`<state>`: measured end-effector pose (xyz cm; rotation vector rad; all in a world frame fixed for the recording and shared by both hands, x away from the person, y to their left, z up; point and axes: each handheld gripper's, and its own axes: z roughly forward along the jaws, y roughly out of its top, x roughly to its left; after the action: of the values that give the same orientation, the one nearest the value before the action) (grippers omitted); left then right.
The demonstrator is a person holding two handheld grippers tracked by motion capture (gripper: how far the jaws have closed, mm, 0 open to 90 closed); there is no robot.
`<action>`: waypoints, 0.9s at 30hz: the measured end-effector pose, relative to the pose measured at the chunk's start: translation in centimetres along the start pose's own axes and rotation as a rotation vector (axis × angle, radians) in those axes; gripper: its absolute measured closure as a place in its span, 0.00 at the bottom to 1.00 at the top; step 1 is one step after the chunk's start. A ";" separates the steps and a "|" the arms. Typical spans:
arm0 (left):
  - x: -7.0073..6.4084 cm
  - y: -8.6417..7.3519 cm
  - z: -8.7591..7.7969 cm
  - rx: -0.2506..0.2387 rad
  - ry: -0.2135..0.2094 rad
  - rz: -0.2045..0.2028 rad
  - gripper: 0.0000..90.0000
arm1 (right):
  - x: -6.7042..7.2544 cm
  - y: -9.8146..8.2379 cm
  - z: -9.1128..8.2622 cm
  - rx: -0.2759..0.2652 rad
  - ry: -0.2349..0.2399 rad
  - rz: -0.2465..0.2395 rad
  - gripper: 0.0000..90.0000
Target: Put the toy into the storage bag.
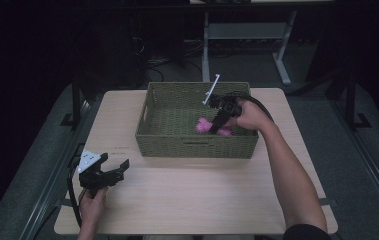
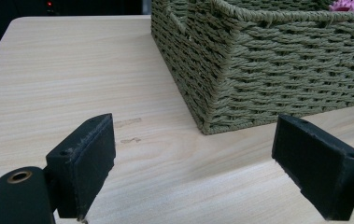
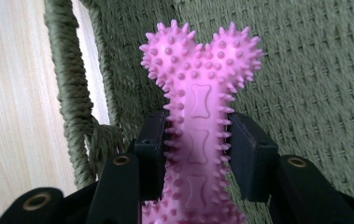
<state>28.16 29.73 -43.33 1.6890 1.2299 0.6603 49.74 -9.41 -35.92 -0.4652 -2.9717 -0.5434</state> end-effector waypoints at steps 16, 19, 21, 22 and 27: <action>0.0 0.0 0.0 0.001 -0.001 0.001 0.14 | 0.0 -0.8 1.3 0.007 0.018 0.012 0.65; -0.1 0.0 0.0 0.001 -0.001 0.000 0.14 | 0.0 -0.9 1.4 0.009 0.020 0.016 0.65; -0.1 0.0 0.0 0.000 -0.001 0.001 0.14 | 0.0 -0.9 1.5 0.014 0.022 0.016 0.65; -0.1 0.0 0.0 0.001 0.000 0.001 0.14 | -0.1 -0.9 1.6 0.016 0.022 0.017 0.65; -0.1 0.0 0.0 0.002 0.001 0.002 0.14 | -0.1 -0.9 1.8 0.019 0.023 0.022 0.65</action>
<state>28.15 29.68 -43.31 1.6912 1.2305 0.6618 49.54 -9.62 -37.92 -0.4855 -2.9435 -0.5144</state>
